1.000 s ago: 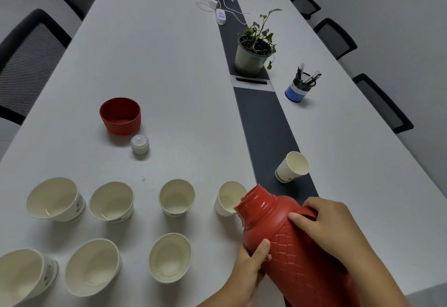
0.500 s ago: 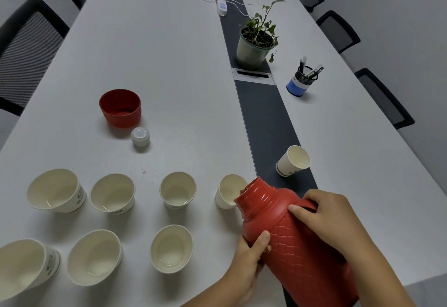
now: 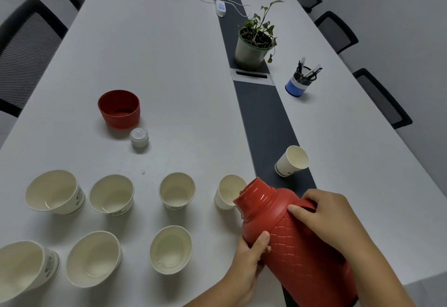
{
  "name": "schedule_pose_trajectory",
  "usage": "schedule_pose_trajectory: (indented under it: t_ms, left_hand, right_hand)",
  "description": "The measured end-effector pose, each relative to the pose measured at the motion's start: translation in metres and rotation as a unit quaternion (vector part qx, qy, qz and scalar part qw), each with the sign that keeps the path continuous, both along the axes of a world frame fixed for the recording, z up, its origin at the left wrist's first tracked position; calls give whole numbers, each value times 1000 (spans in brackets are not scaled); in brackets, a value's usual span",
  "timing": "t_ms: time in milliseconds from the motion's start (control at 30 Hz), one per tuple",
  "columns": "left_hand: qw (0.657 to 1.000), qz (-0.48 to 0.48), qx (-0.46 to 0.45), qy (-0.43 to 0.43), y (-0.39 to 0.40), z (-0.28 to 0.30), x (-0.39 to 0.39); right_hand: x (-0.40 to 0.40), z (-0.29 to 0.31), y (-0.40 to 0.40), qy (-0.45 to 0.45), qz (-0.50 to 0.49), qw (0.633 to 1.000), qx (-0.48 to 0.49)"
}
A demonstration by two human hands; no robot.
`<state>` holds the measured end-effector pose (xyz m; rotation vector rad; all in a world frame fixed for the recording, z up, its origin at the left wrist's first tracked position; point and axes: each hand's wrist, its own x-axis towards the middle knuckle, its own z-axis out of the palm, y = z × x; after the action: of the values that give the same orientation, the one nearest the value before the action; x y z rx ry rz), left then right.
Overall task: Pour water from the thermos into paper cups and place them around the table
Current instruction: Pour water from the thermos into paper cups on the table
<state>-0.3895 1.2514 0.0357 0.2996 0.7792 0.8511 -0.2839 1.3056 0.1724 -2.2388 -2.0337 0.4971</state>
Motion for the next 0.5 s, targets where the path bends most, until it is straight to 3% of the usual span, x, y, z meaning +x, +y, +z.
schedule_pose_trajectory:
  t_ms: [500]
  left_hand:
    - [1000, -4, 1, 1, -1, 3, 0]
  right_hand:
    - [-4, 4, 2, -16, 6, 1000, -7]
